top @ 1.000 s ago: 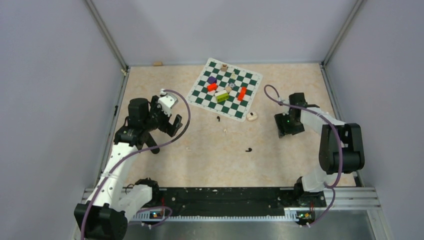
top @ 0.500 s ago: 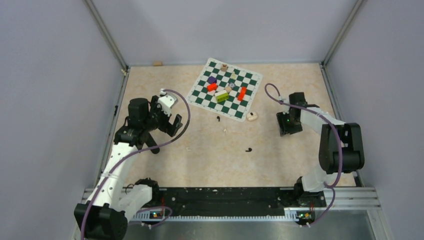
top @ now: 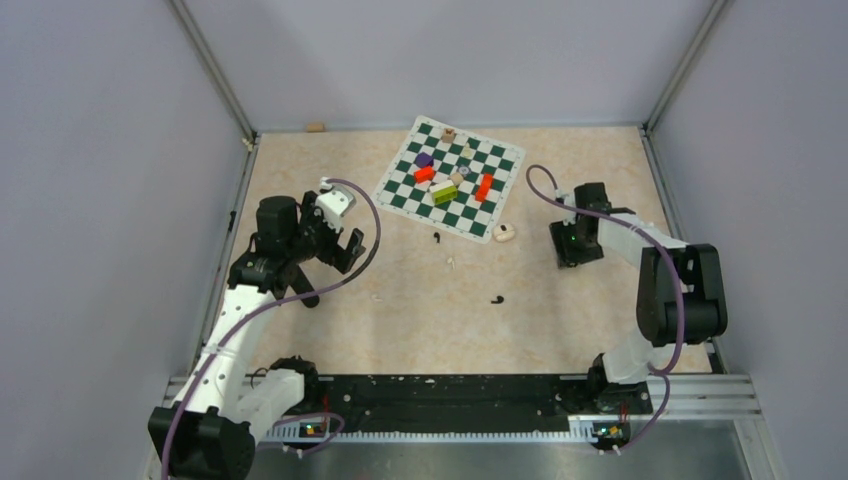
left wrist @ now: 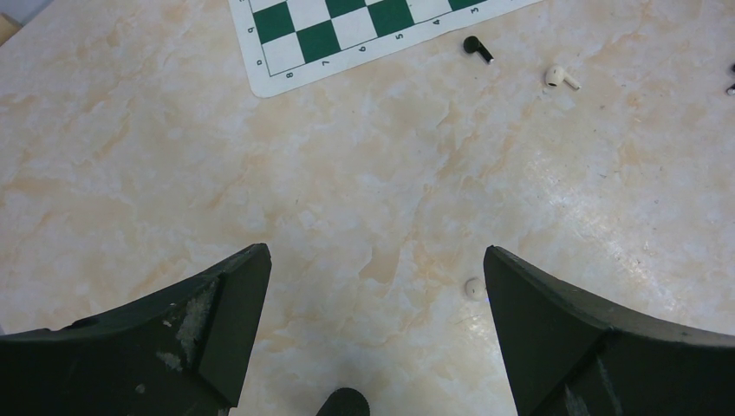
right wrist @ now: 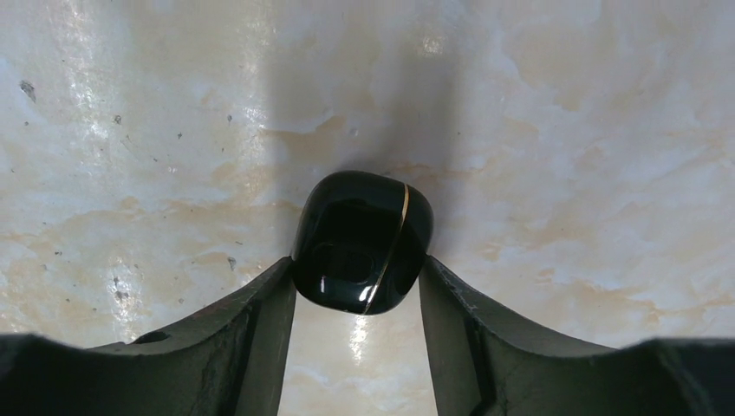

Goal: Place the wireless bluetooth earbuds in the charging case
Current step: Pick up the charging case at the center of the board.

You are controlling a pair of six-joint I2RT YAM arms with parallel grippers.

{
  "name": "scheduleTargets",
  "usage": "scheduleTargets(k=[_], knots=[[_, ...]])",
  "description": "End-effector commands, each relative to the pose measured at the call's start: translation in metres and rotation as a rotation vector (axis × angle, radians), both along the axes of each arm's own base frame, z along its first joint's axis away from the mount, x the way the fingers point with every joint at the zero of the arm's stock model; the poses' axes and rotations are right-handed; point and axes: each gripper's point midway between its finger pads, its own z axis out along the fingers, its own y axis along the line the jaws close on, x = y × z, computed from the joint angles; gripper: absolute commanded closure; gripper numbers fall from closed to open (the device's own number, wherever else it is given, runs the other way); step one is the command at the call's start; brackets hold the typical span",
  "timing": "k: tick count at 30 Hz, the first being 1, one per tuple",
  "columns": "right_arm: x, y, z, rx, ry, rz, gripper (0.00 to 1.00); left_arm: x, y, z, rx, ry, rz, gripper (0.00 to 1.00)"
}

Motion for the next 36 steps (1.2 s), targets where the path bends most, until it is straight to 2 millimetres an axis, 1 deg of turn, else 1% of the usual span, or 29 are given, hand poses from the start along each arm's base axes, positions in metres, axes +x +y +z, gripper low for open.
scheduleTargets(k=[1, 2, 4, 5, 7, 8, 11, 13, 15, 17, 18, 19, 20, 21, 22, 24, 26, 27, 30, 33, 36], knots=[[0.018, -0.002, 0.005, -0.043, -0.048, -0.005, 0.49, 0.008, -0.004, 0.02, -0.015, -0.065, -0.005, 0.01], [0.019, -0.002, 0.006, -0.045, -0.055, -0.004, 0.53, 0.008, -0.003, 0.02, -0.015, -0.063, -0.003, 0.01], [0.021, -0.002, 0.011, -0.051, -0.076, 0.003, 0.65, 0.008, -0.004, 0.022, -0.021, -0.065, -0.004, 0.01], [0.023, -0.001, 0.016, -0.049, -0.094, 0.01, 0.69, 0.009, -0.006, 0.023, -0.027, -0.067, -0.006, 0.01], [0.026, 0.006, 0.029, -0.034, -0.138, 0.052, 0.7, 0.013, -0.01, 0.027, -0.041, -0.071, -0.008, 0.01], [0.027, 0.014, 0.042, -0.02, -0.178, 0.093, 0.7, 0.016, -0.013, 0.031, -0.047, -0.075, -0.009, 0.01], [0.027, 0.055, 0.078, 0.022, -0.293, 0.275, 0.71, 0.028, -0.028, 0.039, -0.05, -0.076, -0.048, 0.01], [0.023, 0.089, 0.105, 0.022, -0.38, 0.434, 0.7, 0.037, -0.043, 0.047, -0.052, -0.067, -0.097, 0.01], [0.015, 0.126, 0.13, 0.014, -0.464, 0.603, 0.7, 0.048, -0.062, 0.062, -0.082, -0.049, -0.135, 0.01], [0.007, 0.16, 0.155, 0.029, -0.545, 0.737, 0.69, 0.058, -0.084, 0.079, -0.157, -0.01, -0.18, 0.01], [0.005, 0.174, 0.166, 0.046, -0.584, 0.787, 0.69, 0.061, -0.096, 0.091, -0.205, 0.007, -0.209, 0.01], [0.002, 0.185, 0.177, 0.067, -0.616, 0.825, 0.69, 0.062, -0.108, 0.097, -0.254, 0.036, -0.246, 0.01], [0.001, 0.194, 0.187, 0.091, -0.648, 0.854, 0.69, 0.062, -0.121, 0.109, -0.303, 0.054, -0.285, 0.01], [0.0, 0.2, 0.195, 0.113, -0.68, 0.873, 0.69, 0.061, -0.132, 0.112, -0.341, 0.083, -0.318, 0.01], [0.0, 0.205, 0.202, 0.132, -0.713, 0.882, 0.69, 0.059, -0.143, 0.113, -0.374, 0.114, -0.352, 0.01], [-0.005, 0.211, 0.209, 0.144, -0.78, 0.899, 0.69, 0.052, -0.162, 0.108, -0.418, 0.174, -0.402, 0.01], [-0.016, 0.214, 0.204, 0.093, -0.831, 0.948, 0.69, 0.044, -0.181, 0.099, -0.438, 0.222, -0.44, 0.01], [-0.021, 0.215, 0.205, 0.077, -0.867, 0.963, 0.68, 0.04, -0.189, 0.094, -0.455, 0.257, -0.45, 0.01], [-0.033, 0.216, 0.209, 0.098, -0.928, 0.98, 0.68, 0.034, -0.207, 0.083, -0.502, 0.35, -0.476, 0.01], [-0.034, 0.217, 0.21, 0.116, -0.943, 0.972, 0.68, 0.028, -0.224, 0.081, -0.54, 0.428, -0.516, 0.01], [-0.034, 0.218, 0.209, 0.122, -0.944, 0.965, 0.68, 0.023, -0.234, 0.073, -0.524, 0.461, -0.542, 0.01]])
